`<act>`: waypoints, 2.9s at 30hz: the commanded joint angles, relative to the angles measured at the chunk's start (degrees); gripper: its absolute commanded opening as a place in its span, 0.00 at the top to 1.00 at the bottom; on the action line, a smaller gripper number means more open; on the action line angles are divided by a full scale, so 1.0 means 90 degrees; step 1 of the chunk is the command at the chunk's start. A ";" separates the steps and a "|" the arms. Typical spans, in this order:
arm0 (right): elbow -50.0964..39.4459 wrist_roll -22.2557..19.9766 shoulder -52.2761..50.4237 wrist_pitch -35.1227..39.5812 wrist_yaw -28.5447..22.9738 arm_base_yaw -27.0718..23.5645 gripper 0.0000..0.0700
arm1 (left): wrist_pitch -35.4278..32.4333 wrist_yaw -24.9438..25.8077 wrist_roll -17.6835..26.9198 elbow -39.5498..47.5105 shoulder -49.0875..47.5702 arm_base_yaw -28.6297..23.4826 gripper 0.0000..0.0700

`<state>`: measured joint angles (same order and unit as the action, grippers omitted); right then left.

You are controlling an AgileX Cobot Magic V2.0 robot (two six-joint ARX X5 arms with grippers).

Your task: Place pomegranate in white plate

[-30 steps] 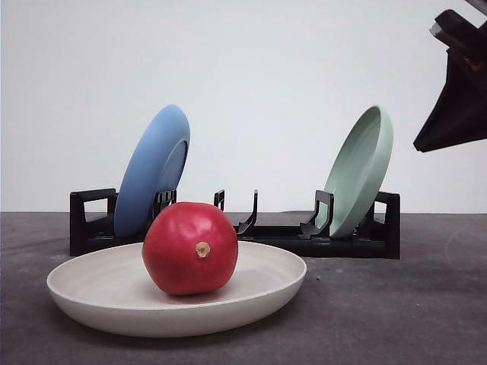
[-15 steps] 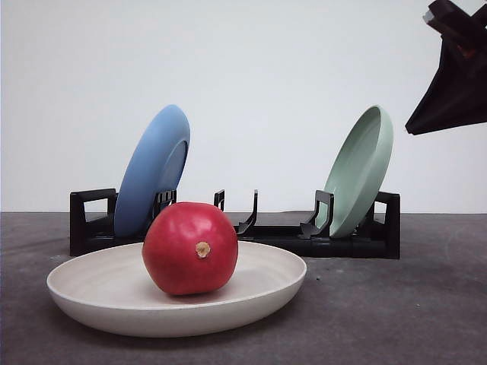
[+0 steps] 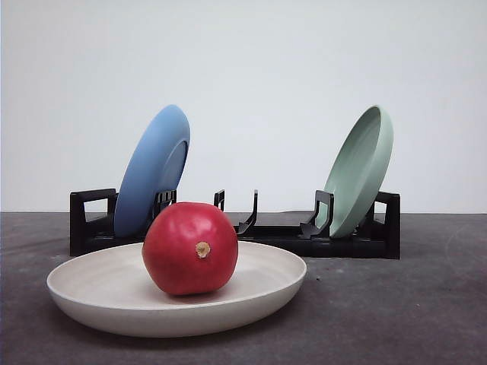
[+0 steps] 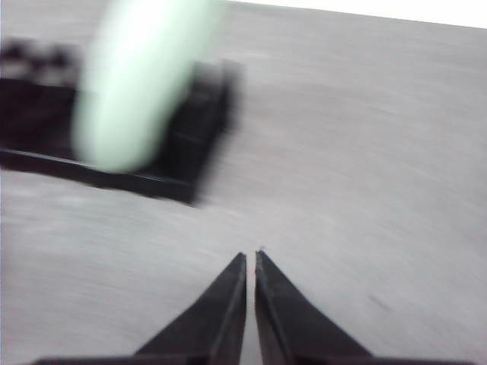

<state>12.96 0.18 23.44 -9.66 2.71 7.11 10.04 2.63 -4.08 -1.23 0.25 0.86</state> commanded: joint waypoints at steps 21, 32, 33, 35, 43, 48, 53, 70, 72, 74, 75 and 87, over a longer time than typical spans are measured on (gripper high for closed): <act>-0.1373 -0.0019 -0.2582 0.0059 -0.0018 -0.0973 0.98 | -0.0077 -0.0017 0.0036 0.0061 -0.0012 -0.0012 1.00; -0.1373 -0.0021 -0.2582 0.0069 -0.0018 -0.0970 0.98 | -0.0078 -0.0018 0.0035 0.0061 -0.0012 -0.0012 1.00; -0.1373 -0.0021 -0.2582 0.0069 -0.0019 -0.0970 0.98 | -0.0078 -0.0019 0.0036 0.0061 -0.0012 -0.0012 1.00; -0.1373 -0.0021 -0.2582 0.0069 -0.0018 -0.0970 0.98 | -0.0078 -0.0018 0.0034 0.0061 -0.0012 -0.0012 1.00; -0.1373 -0.0021 -0.2582 0.0069 -0.0018 -0.0970 0.98 | -0.0078 -0.0018 0.0035 0.0061 -0.0010 -0.0012 1.00; -0.1373 -0.0021 -0.2582 0.0069 -0.0018 -0.0970 0.98 | -0.0077 -0.0019 0.0034 0.0061 -0.0011 -0.0012 1.00; -0.1373 -0.0021 -0.2582 0.0069 -0.0018 -0.0970 0.98 | -0.0078 -0.0019 0.0034 0.0061 -0.0010 -0.0012 1.00; -0.1373 -0.0021 -0.2582 0.0069 -0.0018 -0.0970 0.98 | -0.0077 -0.0017 0.0035 0.0061 -0.0010 -0.0011 1.00; -0.1373 -0.0021 -0.2582 0.0069 -0.0018 -0.0970 0.98 | -0.0078 -0.0018 0.0035 0.0061 -0.0010 -0.0012 1.00; -0.1373 -0.0021 -0.2582 0.0069 -0.0018 -0.0970 0.98 | -0.0078 -0.0018 0.0034 0.0061 -0.0010 -0.0012 1.00; -0.1373 -0.0021 -0.2582 0.0069 -0.0018 -0.0970 0.98 | -0.0078 -0.0018 0.0035 0.0061 -0.0010 -0.0012 1.00; -0.1373 -0.0021 -0.2582 0.0069 -0.0018 -0.0970 0.98 | -0.0078 -0.0017 0.0035 0.0061 -0.0010 -0.0012 1.00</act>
<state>0.84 0.03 0.21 -9.52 2.66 -1.56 10.05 2.63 -4.08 -1.23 0.25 0.86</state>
